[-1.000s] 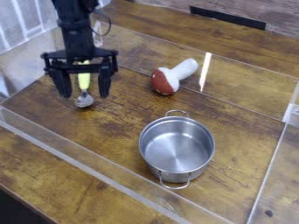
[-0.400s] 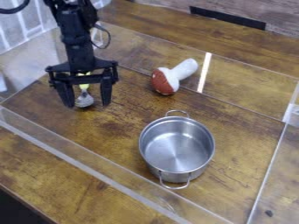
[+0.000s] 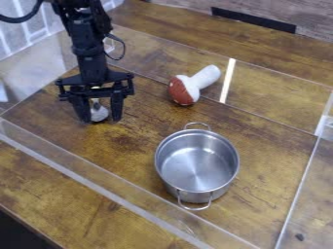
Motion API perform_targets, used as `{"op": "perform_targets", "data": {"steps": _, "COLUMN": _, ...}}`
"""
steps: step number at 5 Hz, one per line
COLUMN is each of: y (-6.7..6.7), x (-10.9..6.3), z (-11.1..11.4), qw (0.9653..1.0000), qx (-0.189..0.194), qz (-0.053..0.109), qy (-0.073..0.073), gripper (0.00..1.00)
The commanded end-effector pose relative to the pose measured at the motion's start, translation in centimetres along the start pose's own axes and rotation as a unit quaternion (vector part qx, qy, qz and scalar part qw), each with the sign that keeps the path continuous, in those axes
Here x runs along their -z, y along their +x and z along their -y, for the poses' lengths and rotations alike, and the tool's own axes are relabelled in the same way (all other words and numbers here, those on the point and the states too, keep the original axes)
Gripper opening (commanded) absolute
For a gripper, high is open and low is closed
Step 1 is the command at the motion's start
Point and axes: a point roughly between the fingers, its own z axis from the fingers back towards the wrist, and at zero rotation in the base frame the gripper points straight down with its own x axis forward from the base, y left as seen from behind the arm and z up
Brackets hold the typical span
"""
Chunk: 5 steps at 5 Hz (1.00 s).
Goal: Move the green spoon to the right
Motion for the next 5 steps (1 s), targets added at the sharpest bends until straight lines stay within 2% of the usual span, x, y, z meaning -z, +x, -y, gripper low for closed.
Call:
{"op": "perform_targets", "data": {"steps": 1, "y": 1.4, "x": -1.58, "z": -0.68, "qw": 0.9994, "qx": -0.013, "qz": 0.03, "qy": -0.008, "gripper": 0.0}}
{"op": "perform_targets", "data": {"steps": 2, "y": 1.44, "x": -1.55, "z": -0.86, "qw": 0.9994, "qx": -0.016, "qz": 0.03, "qy": -0.007, "gripper": 1.0}}
{"op": "perform_targets", "data": {"steps": 3, "y": 1.4, "x": -1.45, "z": -0.8, "qw": 0.9994, "qx": -0.017, "qz": 0.027, "qy": -0.009, "gripper": 1.0}}
{"op": "perform_targets", "data": {"steps": 4, "y": 1.51, "x": -1.22, "z": -0.78, "qw": 0.9994, "qx": -0.018, "qz": 0.027, "qy": -0.009, "gripper": 0.0}}
{"op": "perform_targets", "data": {"steps": 5, "y": 1.6, "x": -1.23, "z": -0.74, "qw": 0.9994, "qx": -0.018, "qz": 0.028, "qy": -0.01, "gripper": 0.0}}
